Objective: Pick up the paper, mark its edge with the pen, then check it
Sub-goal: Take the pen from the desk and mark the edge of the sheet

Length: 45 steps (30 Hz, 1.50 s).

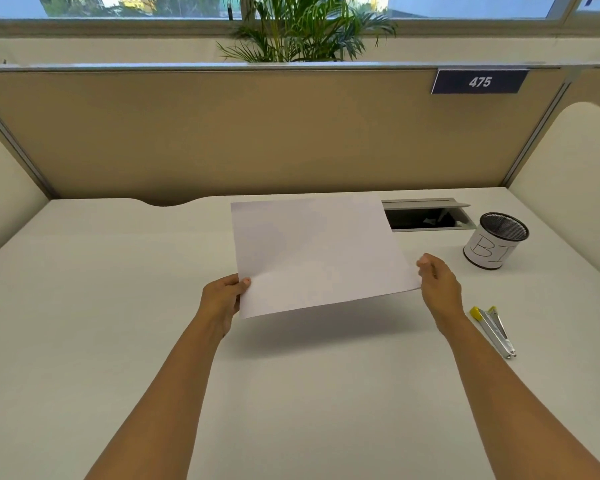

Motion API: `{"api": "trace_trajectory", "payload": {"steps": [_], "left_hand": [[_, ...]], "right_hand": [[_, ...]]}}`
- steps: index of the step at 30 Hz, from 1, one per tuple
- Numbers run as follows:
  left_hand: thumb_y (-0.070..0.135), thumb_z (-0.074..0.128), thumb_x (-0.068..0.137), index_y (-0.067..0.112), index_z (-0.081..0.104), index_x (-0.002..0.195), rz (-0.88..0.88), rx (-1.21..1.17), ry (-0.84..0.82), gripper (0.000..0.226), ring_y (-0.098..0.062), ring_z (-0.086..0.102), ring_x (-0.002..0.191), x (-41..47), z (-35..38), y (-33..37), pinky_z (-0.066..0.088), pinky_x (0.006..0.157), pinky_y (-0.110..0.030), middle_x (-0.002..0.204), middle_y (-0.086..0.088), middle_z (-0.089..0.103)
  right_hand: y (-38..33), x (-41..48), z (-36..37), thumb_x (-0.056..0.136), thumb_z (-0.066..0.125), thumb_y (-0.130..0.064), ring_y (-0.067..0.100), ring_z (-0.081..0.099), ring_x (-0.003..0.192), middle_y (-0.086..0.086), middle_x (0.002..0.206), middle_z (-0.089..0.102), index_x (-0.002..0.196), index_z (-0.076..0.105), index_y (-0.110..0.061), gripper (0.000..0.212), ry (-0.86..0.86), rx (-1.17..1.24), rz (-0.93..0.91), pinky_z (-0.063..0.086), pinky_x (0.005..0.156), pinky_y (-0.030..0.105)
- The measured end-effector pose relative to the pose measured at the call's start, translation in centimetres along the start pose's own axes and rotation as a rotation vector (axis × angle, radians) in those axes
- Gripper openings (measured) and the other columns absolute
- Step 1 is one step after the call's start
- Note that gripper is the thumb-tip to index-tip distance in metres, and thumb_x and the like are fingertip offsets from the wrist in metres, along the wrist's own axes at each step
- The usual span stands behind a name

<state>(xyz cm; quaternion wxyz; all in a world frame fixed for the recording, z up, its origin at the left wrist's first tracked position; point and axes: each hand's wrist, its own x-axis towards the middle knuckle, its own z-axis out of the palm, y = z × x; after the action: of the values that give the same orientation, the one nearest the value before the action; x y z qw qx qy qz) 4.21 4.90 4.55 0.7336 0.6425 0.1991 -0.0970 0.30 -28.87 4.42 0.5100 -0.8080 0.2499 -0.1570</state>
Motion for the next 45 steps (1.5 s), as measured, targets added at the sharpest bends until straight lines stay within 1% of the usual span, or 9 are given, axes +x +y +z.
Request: {"api": "trace_trajectory", "payload": {"steps": [3, 10, 22, 27, 31, 34, 38, 42, 45], "left_hand": [[0.001, 0.058, 0.086, -0.004, 0.055, 0.121, -0.007, -0.025, 0.037, 0.035, -0.027, 0.061, 0.094, 0.0, 0.1, -0.2, 0.047, 0.082, -0.034, 0.116, -0.015, 0.062], [0.001, 0.057, 0.087, -0.004, 0.053, 0.123, -0.003, -0.038, 0.090, 0.037, -0.028, 0.059, 0.099, 0.0, 0.5, -0.5, 0.047, 0.087, -0.036, 0.126, -0.017, 0.059], [0.001, 0.056, 0.087, -0.004, 0.053, 0.123, -0.010, -0.029, 0.091, 0.036, -0.028, 0.057, 0.101, 0.1, 0.6, -0.5, 0.047, 0.090, -0.038, 0.129, -0.016, 0.058], [0.001, 0.056, 0.087, -0.003, 0.054, 0.123, -0.017, -0.038, 0.094, 0.036, -0.028, 0.058, 0.102, 0.0, 1.0, -0.3, 0.047, 0.090, -0.038, 0.129, -0.016, 0.058], [0.001, 0.056, 0.087, -0.004, 0.054, 0.123, -0.022, -0.062, 0.088, 0.036, -0.028, 0.058, 0.100, -0.6, 1.7, 0.1, 0.047, 0.086, -0.036, 0.127, -0.016, 0.059], [0.001, 0.056, 0.087, -0.003, 0.055, 0.121, -0.022, -0.085, 0.092, 0.035, -0.027, 0.059, 0.098, -1.1, 2.4, 0.4, 0.047, 0.084, -0.036, 0.126, -0.016, 0.059], [0.001, 0.056, 0.087, -0.003, 0.054, 0.122, -0.024, -0.108, 0.085, 0.036, -0.027, 0.060, 0.097, -1.8, 3.2, 1.0, 0.047, 0.082, -0.035, 0.126, -0.016, 0.060], [0.000, 0.056, 0.087, -0.002, 0.056, 0.120, -0.035, -0.127, 0.107, 0.034, -0.027, 0.059, 0.098, -2.5, 3.9, 1.5, 0.048, 0.083, -0.036, 0.126, -0.016, 0.060], [-0.001, 0.055, 0.087, -0.003, 0.056, 0.120, -0.035, -0.144, 0.108, 0.033, -0.026, 0.059, 0.096, -3.2, 4.6, 1.9, 0.047, 0.081, -0.035, 0.126, -0.017, 0.060]], "right_hand": [[1.6, -0.4, -1.6, 0.096, 0.046, -0.013, 0.038, 0.051, 0.118, 0.023, 0.127, 0.057, 0.131, 0.048, 0.000, 0.037, 0.146, -0.260, -0.045, 0.039, 0.099, 0.039], [6.0, -1.4, -5.1, 0.091, 0.048, -0.003, 0.045, 0.039, 0.121, 0.029, 0.132, 0.043, 0.127, 0.045, 0.007, 0.038, 0.142, -0.810, 0.181, 0.035, 0.099, 0.049], [7.7, -1.3, -6.0, 0.089, 0.046, 0.004, 0.047, 0.045, 0.112, 0.031, 0.118, 0.049, 0.125, 0.045, 0.004, 0.036, 0.215, -0.761, 0.235, 0.042, 0.090, 0.051], [6.4, -1.1, -5.3, 0.087, 0.051, 0.005, 0.044, 0.051, 0.109, 0.032, 0.121, 0.051, 0.128, 0.046, 0.003, 0.042, 0.297, -0.338, 0.253, 0.042, 0.090, 0.047], [2.7, -2.6, -3.1, 0.093, 0.046, -0.004, 0.021, 0.049, 0.065, 0.014, 0.084, 0.051, 0.095, 0.055, -0.008, 0.010, -0.015, 0.518, 0.422, 0.041, 0.057, 0.030], [0.2, -4.8, -1.3, 0.094, 0.037, -0.012, 0.019, 0.056, 0.066, 0.005, 0.077, 0.055, 0.085, 0.056, -0.014, 0.021, -0.290, 0.816, 0.587, 0.044, 0.053, 0.025], [-2.1, -7.7, 1.4, 0.095, 0.032, -0.019, 0.011, 0.058, 0.055, -0.001, 0.084, 0.064, 0.099, 0.059, -0.015, 0.028, -0.598, 0.746, 0.568, 0.040, 0.047, 0.022], [-3.2, -10.6, 4.1, 0.097, 0.037, -0.044, 0.011, 0.051, 0.064, -0.006, 0.101, 0.066, 0.112, 0.060, -0.017, 0.038, -0.699, 0.489, 0.442, 0.038, 0.056, 0.023], [-4.2, -12.4, 5.5, 0.096, 0.040, -0.044, 0.008, 0.055, 0.066, -0.005, 0.105, 0.064, 0.103, 0.062, -0.020, 0.033, -0.731, 0.424, 0.378, 0.037, 0.057, 0.023]]}}
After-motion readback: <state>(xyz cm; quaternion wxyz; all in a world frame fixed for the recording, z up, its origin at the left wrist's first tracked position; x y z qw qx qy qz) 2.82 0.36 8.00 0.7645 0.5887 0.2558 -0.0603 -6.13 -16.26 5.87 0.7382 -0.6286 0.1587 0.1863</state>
